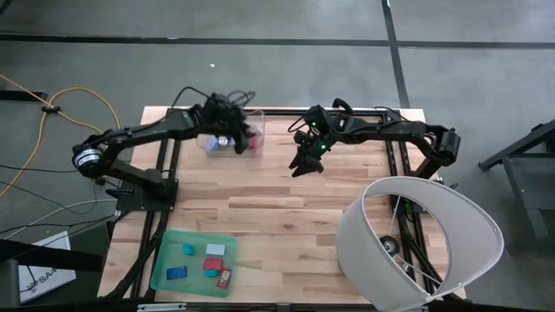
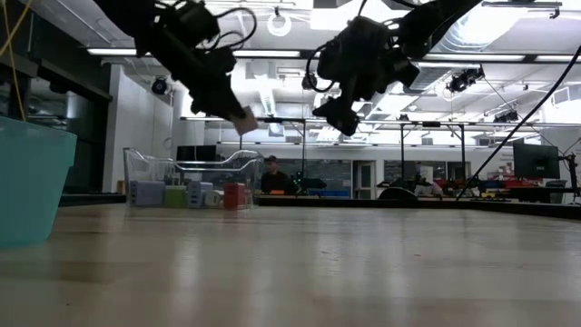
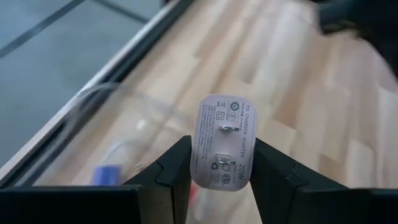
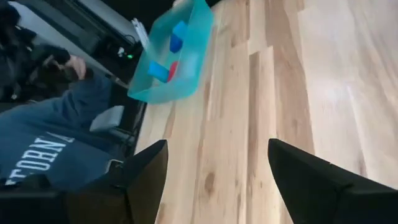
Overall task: Pick & Place Office items
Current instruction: Put the white charger adapter into the transparent bin
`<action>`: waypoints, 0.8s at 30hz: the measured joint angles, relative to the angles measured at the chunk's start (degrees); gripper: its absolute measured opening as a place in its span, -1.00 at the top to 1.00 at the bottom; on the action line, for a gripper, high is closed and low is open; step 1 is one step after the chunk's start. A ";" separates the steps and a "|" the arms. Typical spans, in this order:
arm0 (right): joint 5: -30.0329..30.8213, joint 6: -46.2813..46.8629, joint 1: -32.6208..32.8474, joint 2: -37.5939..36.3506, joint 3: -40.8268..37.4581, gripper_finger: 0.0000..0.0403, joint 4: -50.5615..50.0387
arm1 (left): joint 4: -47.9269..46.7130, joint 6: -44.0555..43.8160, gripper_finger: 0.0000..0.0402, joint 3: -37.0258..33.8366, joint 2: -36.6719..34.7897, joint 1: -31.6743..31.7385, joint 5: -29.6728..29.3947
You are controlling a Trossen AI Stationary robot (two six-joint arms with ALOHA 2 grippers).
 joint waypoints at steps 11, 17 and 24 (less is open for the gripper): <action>1.37 -1.50 2.10 0.00 0.00 -0.31 -0.12 | -9.46 -8.54 0.38 0.00 0.02 9.69 -11.66; 1.36 -1.53 2.96 0.00 0.00 -0.31 -0.12 | -16.80 -14.29 0.38 -0.13 0.02 10.24 -17.97; 1.39 -1.55 3.26 0.00 0.00 -0.31 -0.12 | -19.37 -20.33 0.38 -2.05 0.02 9.99 -24.01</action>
